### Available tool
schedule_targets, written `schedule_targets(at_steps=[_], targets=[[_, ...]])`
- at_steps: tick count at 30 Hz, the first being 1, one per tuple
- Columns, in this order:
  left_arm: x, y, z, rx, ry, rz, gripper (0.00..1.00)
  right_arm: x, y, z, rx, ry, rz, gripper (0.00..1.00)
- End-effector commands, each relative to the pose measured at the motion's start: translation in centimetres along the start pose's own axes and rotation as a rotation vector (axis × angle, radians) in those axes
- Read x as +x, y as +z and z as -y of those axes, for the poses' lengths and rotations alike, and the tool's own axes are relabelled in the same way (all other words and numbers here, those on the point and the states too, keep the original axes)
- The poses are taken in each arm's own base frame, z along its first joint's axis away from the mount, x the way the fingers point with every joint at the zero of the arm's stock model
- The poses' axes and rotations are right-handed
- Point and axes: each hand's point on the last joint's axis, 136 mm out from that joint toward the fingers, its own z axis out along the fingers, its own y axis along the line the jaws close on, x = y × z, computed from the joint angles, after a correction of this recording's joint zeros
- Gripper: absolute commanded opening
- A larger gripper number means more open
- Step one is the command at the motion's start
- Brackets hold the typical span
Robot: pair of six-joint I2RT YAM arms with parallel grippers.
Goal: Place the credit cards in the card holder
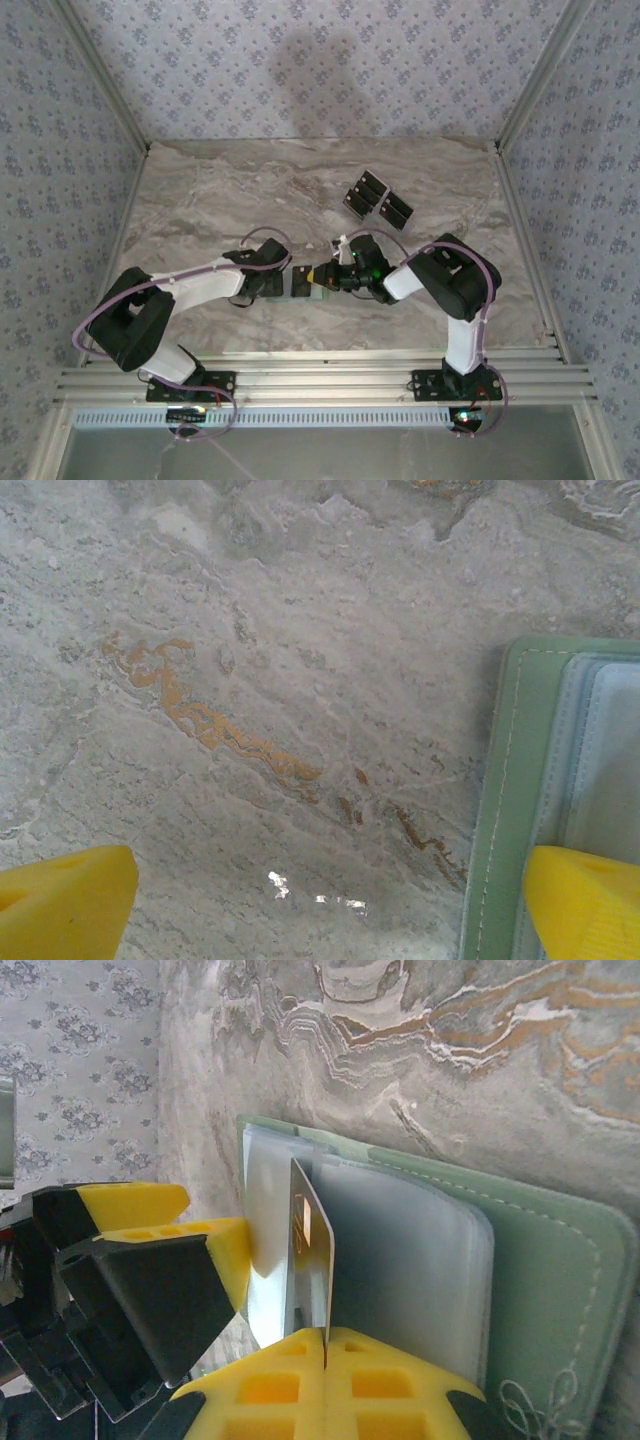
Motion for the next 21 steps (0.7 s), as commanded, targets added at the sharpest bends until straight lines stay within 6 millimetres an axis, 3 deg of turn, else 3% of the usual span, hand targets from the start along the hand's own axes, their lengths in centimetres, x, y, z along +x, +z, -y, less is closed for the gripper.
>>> schedule_targets(at_steps=[1,21], targets=[[2.3,0.8,-1.6,-0.064,0.047,-0.064,1.00,1.1,0.5,1.3,0.035,0.010,-0.046,0.00],[2.2,0.8,-1.6,-0.067,0.047,-0.061,1.00,2.3,0.0,2.7,0.047,0.056,-0.058,0.00]])
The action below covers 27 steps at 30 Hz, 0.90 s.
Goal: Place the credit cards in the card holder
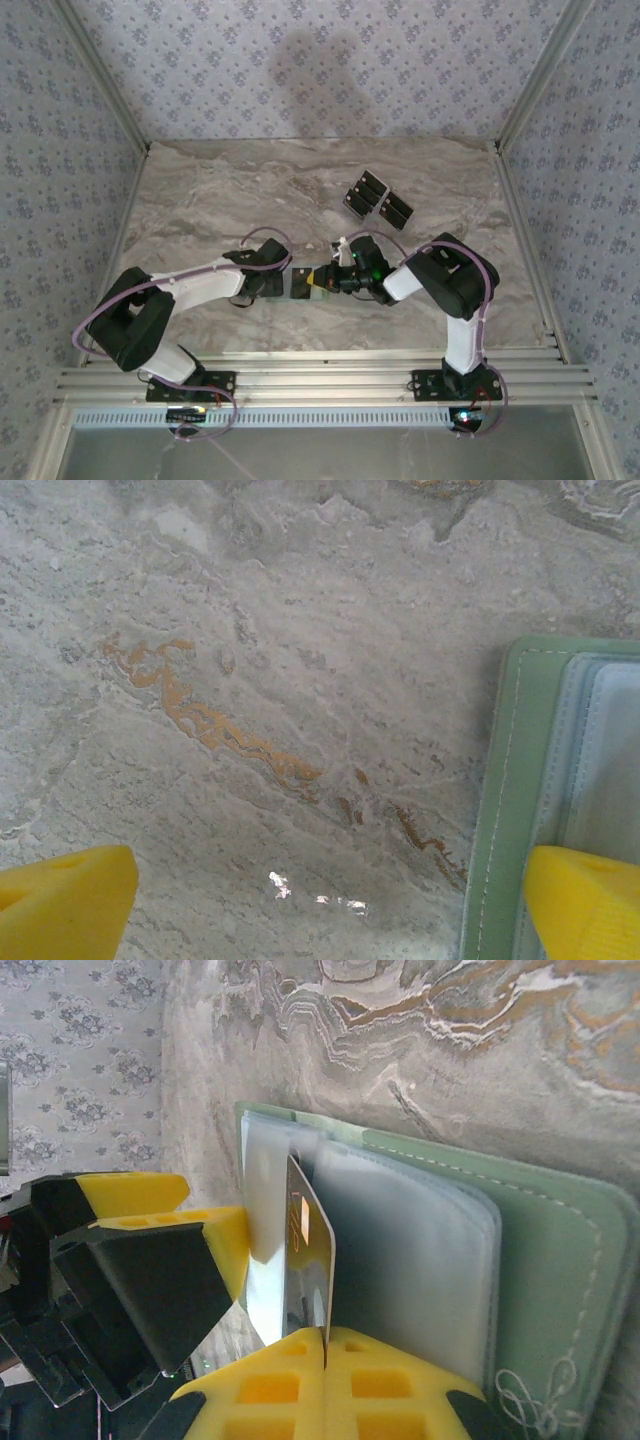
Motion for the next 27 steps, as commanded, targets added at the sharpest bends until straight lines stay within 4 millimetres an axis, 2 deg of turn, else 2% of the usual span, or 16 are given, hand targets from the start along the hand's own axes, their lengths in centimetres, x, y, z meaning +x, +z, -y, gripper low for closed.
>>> schedule_targets(at_steps=[1,27], targets=[[2.3,0.8,-1.6,-0.066,0.048,-0.063,1.00,1.9,0.0,2.6,0.062,0.060,-0.046,0.00],[2.2,0.9,-1.4,-0.062,0.049,-0.064,1.00,1.7,1.9,2.0,0.071,0.086,-0.120,0.00]])
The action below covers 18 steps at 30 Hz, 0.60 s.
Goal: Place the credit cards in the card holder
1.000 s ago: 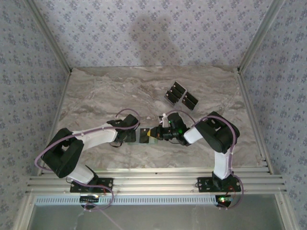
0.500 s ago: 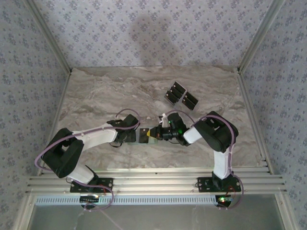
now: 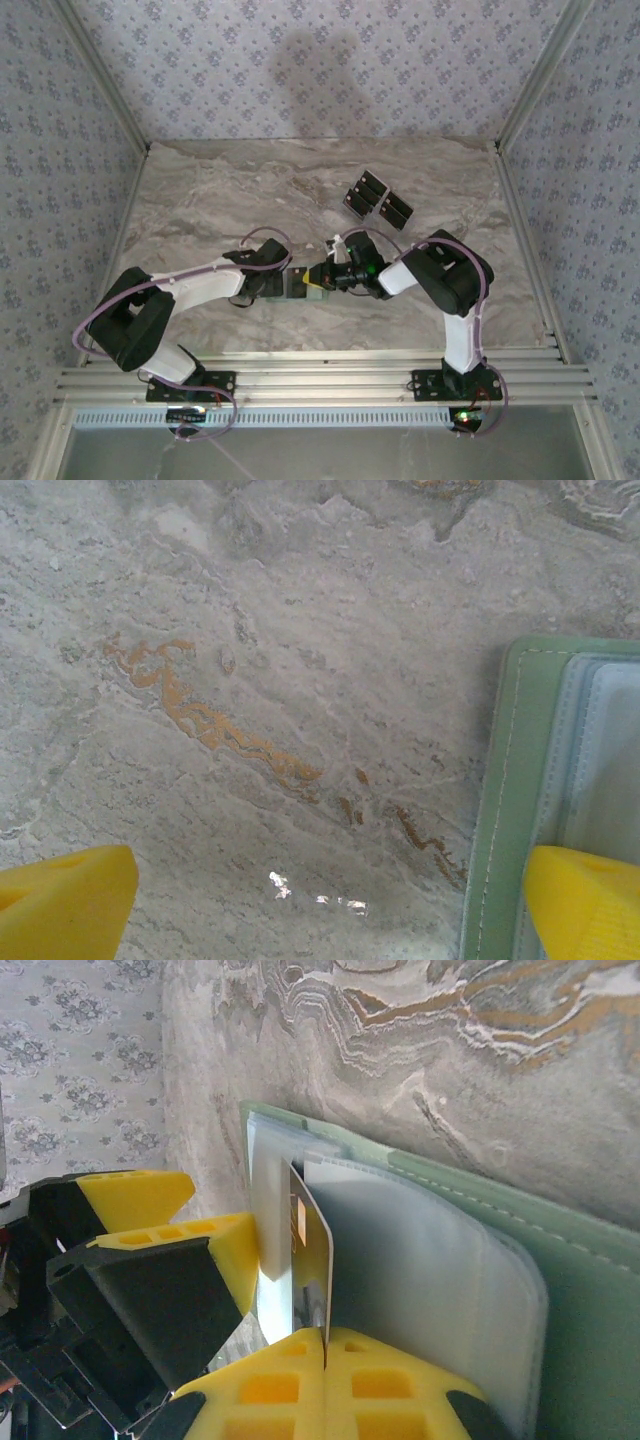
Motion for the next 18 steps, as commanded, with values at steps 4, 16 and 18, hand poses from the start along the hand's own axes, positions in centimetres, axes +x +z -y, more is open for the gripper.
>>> schedule_targets(at_steps=[4,16,18], targets=[[2.3,0.9,-1.5,-0.063,0.048,-0.066,1.00,1.7,1.2,2.0,0.080,0.052,-0.073,0.00],[1.8,0.4,-1.3,-0.049,0.036,-0.048,1.00,1.0,-1.2,1.6,0.158,0.019,-0.058,0.41],[1.7,0.3,-1.4,-0.045,0.033,-0.044,1.00,1.2,-1.7,1.9,0.181,0.029,-0.062,0.41]])
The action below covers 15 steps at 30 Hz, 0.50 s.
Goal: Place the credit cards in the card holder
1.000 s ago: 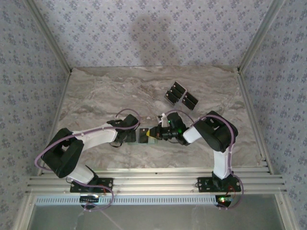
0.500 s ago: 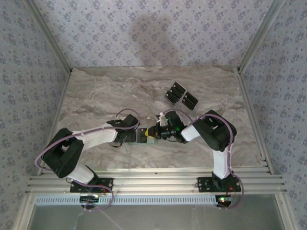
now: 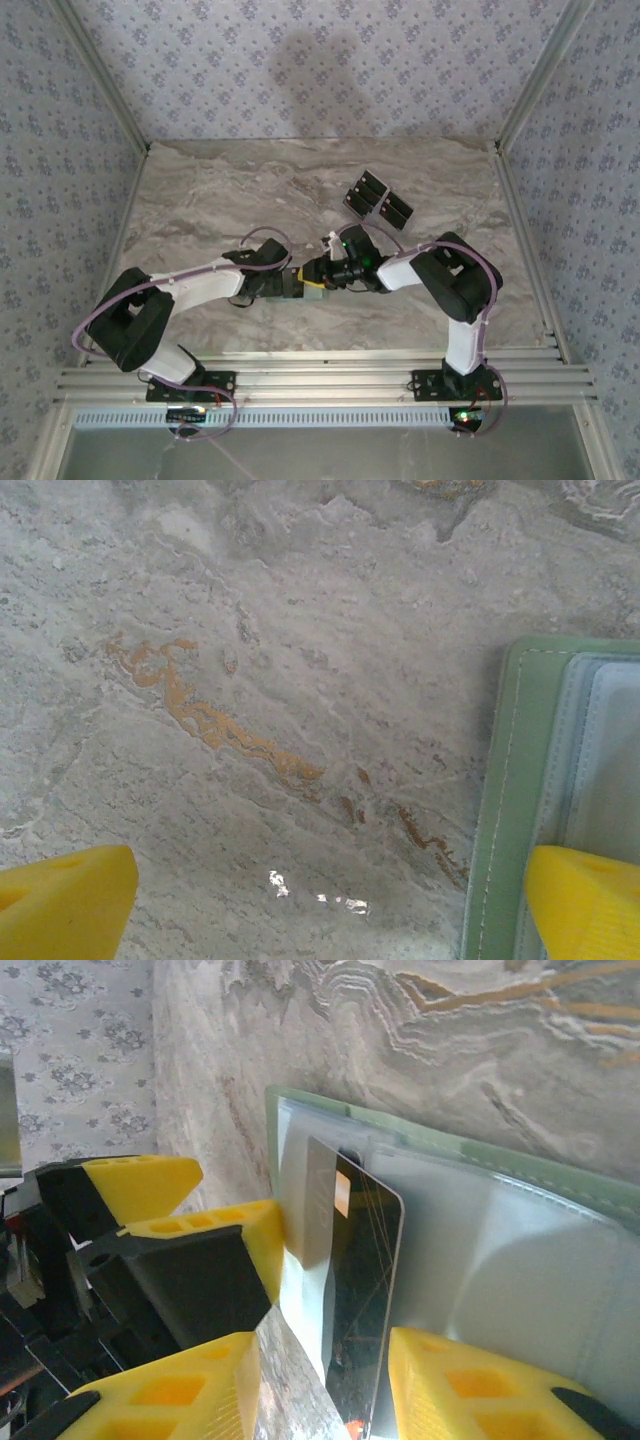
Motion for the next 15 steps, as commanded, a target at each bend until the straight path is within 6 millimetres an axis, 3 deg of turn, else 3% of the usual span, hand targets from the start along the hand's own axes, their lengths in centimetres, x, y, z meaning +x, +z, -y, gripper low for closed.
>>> schedule_targets(at_steps=[1,5,15], targets=[[1.7,0.3,-1.2,-0.042,0.033,-0.044,1.00,1.3,-1.1,3.4,0.139,0.057,-0.028,0.42],[1.2,-0.3,-1.1,-0.027,0.026,-0.026,1.00,1.2,-2.3,3.9,0.212,0.051,-0.023,0.42],[-1.0,-2.1,-1.1,-0.005,0.013,0.035,1.00,0.3,-4.5,2.3,0.460,-0.084,-0.039,0.40]])
